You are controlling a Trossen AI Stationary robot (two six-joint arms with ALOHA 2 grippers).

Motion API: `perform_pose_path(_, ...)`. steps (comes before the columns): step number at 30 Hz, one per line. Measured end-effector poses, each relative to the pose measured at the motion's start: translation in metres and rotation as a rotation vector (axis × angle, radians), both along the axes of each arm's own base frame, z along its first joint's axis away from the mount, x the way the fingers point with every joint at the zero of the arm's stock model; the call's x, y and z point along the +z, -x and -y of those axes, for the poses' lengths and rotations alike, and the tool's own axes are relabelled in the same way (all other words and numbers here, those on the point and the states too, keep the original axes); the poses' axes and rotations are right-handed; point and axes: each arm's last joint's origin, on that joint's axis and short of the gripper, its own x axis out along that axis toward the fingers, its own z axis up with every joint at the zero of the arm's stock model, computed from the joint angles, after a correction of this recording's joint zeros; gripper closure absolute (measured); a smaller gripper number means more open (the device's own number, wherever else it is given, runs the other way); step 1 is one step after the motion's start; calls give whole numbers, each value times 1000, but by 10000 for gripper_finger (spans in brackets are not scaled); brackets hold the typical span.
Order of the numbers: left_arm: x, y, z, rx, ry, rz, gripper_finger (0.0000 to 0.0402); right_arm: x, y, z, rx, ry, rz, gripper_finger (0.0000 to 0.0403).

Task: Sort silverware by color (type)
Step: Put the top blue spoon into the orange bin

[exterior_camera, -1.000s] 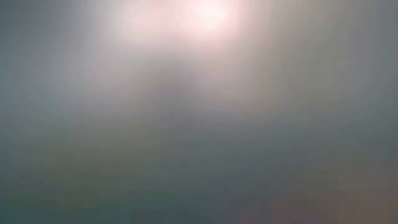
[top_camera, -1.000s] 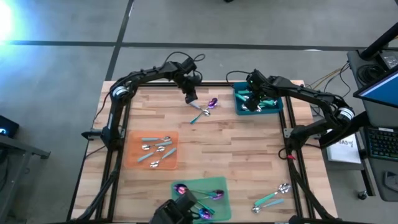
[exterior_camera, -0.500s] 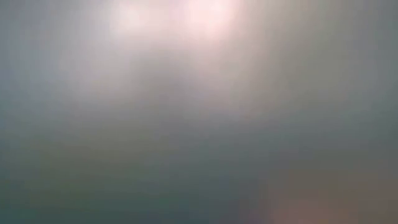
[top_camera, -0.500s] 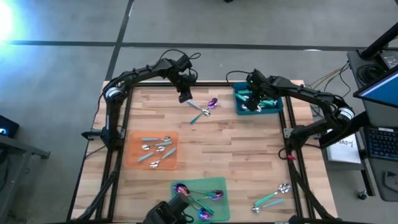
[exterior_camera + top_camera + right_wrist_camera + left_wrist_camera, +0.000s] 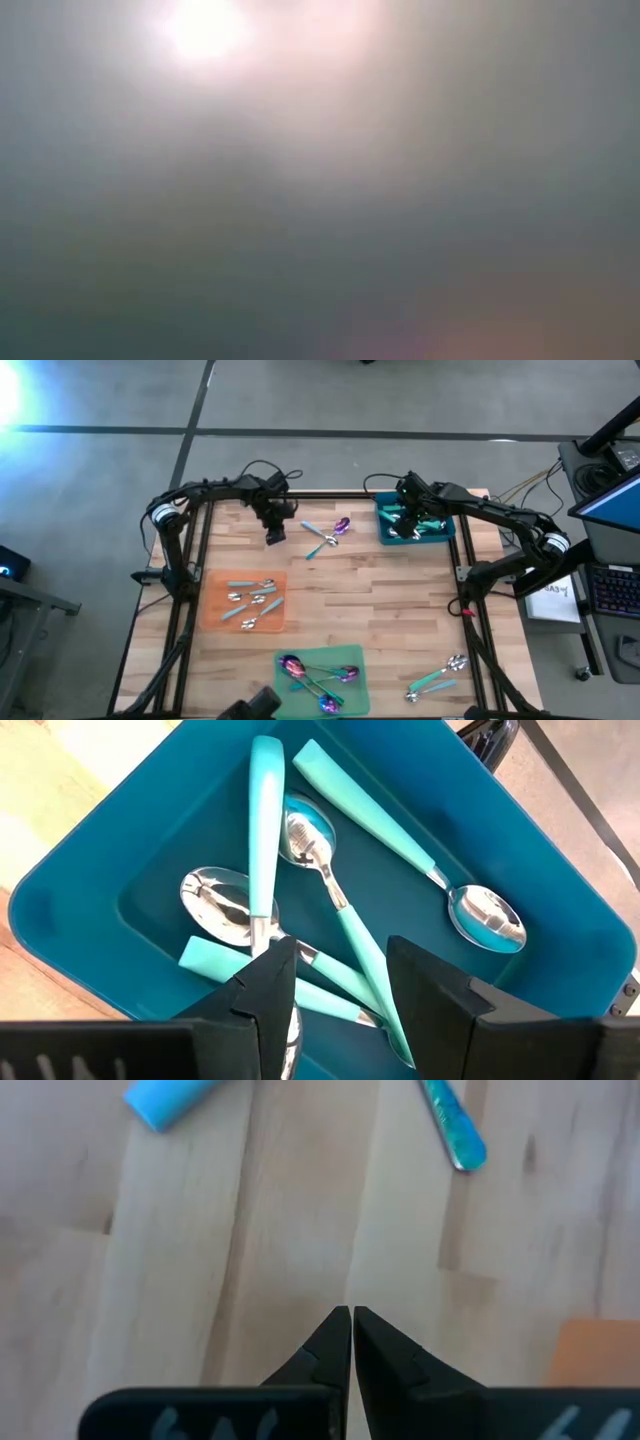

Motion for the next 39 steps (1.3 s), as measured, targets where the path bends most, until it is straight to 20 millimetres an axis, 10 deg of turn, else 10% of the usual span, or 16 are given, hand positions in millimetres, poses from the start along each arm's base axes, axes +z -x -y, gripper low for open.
perform_pose_path(19,-24,-29,-6,-40,48,109,401,0,0,0,0,1,1,255)
perform_pose_path(39,5,-84,-34,-134,-69,256,401,0,0,0,0,1,1,255)
